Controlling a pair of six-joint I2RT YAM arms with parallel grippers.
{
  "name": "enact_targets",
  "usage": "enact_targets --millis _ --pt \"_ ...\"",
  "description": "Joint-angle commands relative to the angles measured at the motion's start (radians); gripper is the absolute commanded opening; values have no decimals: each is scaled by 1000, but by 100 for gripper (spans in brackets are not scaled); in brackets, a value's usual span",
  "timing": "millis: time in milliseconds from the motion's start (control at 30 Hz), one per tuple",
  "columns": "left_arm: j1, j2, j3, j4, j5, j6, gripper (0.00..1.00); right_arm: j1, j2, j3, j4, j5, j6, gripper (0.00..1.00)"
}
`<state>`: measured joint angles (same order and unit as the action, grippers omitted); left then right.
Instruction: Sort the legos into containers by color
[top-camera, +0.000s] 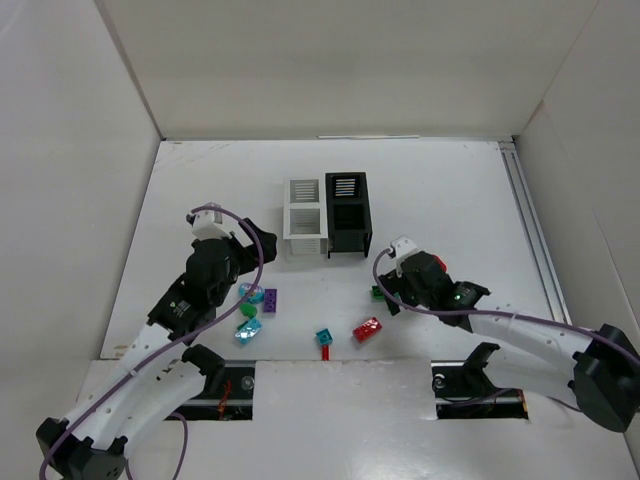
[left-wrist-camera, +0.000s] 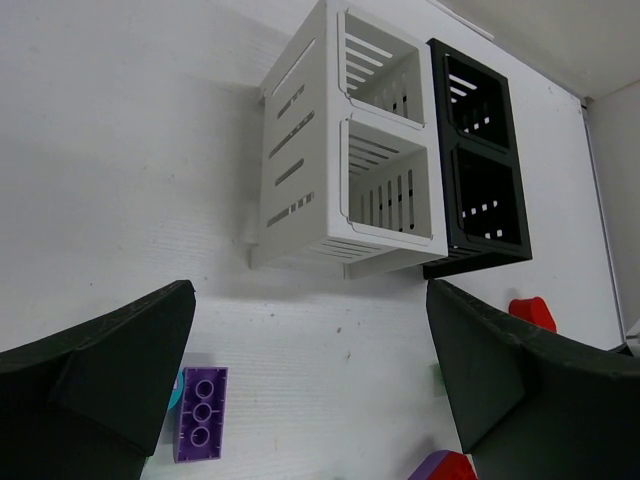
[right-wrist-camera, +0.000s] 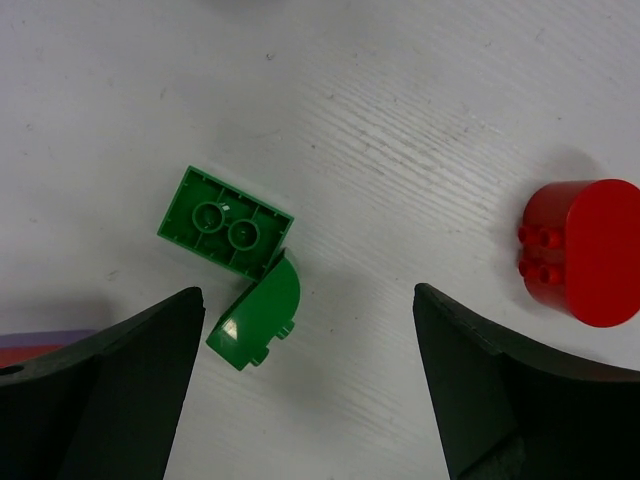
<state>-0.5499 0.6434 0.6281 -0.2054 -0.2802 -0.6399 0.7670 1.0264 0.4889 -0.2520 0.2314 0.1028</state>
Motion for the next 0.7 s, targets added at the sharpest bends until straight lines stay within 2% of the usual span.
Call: enact_targets --millis 0,267,367,400,500,533,567,633,667 --pt "-5 -5 -10 47 -1 22 100 6 27 -21 88 -35 32 89" --pt "-5 -5 -10 47 -11 22 100 6 93 -30 99 5 75 74" --pt "-5 -5 -10 47 -11 22 100 6 120 -30 99 14 84 59" --pt "-5 4 -10 38 -11 22 100 6 120 -30 99 14 96 50" --pt "-5 4 -10 38 -11 22 100 6 87 -30 99 14 97 32" --pt "-5 4 -10 38 -11 22 100 6 71 -30 99 14 97 21" --pt "-5 4 -10 38 -11 22 100 6 32 -17 99 14 84 15" --pt "-5 4 -10 38 -11 22 100 6 -9 8 71 52 75 7" --pt "-5 4 -10 38 -2 22 100 6 -26 23 50 65 61 7"
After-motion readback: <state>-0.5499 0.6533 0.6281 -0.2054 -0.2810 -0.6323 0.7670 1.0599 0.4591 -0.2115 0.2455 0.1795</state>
